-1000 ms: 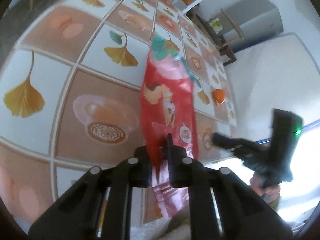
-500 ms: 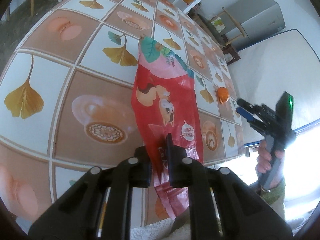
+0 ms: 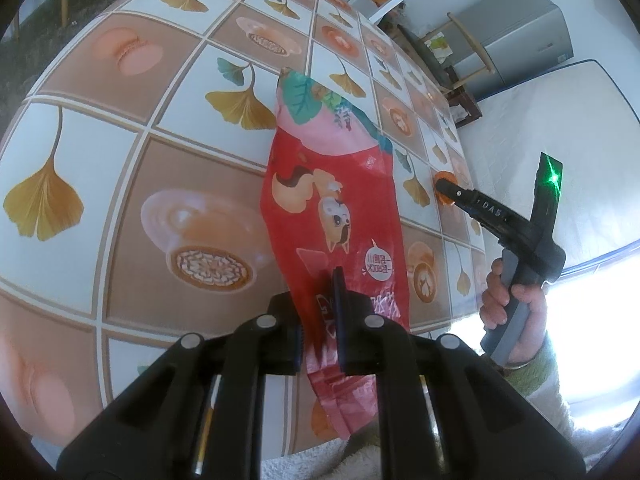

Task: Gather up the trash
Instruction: 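Grasp the orange peel with right tool while left holds the red bag, then carry the red bag in left tool while right carries the orange peel to the wastebasket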

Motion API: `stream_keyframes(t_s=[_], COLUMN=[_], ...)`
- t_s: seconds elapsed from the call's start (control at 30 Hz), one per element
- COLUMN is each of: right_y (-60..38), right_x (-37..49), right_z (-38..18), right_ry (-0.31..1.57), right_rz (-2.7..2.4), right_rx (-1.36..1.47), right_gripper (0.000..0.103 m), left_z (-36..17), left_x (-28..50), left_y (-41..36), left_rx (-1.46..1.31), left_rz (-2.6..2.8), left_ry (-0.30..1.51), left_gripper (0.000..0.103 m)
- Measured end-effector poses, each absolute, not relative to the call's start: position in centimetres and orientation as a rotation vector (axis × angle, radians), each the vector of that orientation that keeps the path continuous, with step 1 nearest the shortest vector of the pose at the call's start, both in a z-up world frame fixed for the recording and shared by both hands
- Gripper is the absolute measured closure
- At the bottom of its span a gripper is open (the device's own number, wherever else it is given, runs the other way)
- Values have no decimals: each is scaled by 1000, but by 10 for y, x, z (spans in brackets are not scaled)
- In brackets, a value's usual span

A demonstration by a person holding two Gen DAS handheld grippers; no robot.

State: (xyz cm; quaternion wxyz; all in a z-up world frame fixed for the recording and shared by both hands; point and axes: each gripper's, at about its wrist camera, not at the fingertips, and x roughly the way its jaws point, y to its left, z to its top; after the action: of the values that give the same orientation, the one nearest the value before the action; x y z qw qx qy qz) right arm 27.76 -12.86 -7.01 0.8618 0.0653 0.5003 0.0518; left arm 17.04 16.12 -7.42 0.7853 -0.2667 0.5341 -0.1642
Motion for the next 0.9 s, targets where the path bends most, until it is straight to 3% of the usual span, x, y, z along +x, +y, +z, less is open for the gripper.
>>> stream_keyframes(t_s=[0.2, 0.43, 0.9], right_y=[-138, -176, -324], right_x=[270, 250, 135], right_z=[-67, -44, 30], right_ry=[1046, 1000, 726], right_rz=[149, 185, 21], right_rx=[203, 360, 551], right_gripper=[90, 91, 91], left_z=[-71, -46, 49], left_x=[170, 165, 174], left_y=[163, 158, 64], left_rx=[-585, -573, -406], left_rz=[-359, -395, -664], left_ry=[1124, 1041, 906], left_gripper=[94, 103, 103])
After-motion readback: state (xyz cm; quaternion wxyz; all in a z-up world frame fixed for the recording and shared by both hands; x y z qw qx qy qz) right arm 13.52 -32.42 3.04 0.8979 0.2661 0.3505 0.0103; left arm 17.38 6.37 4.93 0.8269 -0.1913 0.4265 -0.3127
